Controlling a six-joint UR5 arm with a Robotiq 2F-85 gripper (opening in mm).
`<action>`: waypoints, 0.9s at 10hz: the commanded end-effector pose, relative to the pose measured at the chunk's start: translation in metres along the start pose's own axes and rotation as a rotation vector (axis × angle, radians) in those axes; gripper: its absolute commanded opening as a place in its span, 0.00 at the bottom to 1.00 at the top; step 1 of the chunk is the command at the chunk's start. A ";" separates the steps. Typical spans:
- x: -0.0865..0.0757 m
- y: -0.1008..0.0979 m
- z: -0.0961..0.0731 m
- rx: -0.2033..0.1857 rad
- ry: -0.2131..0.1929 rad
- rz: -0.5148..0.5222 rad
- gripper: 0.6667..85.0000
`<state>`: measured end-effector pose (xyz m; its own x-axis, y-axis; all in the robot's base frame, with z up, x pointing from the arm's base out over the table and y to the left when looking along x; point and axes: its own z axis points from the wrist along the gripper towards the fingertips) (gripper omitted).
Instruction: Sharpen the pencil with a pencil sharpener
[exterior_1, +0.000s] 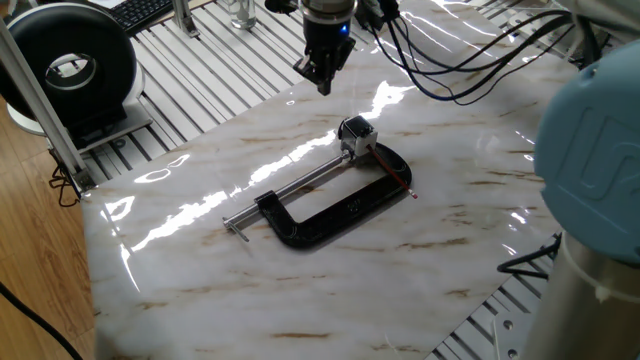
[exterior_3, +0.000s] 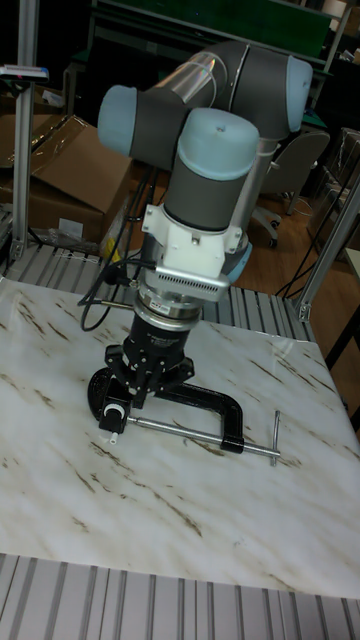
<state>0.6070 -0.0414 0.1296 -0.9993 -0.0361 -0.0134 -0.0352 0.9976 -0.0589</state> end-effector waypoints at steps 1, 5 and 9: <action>0.006 -0.020 0.001 0.072 0.030 0.028 0.08; -0.007 -0.011 0.032 -0.055 0.027 -0.065 0.28; -0.016 -0.005 0.065 -0.116 0.010 -0.069 0.34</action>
<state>0.6175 -0.0536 0.0860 -0.9947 -0.1029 0.0078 -0.1029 0.9947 -0.0007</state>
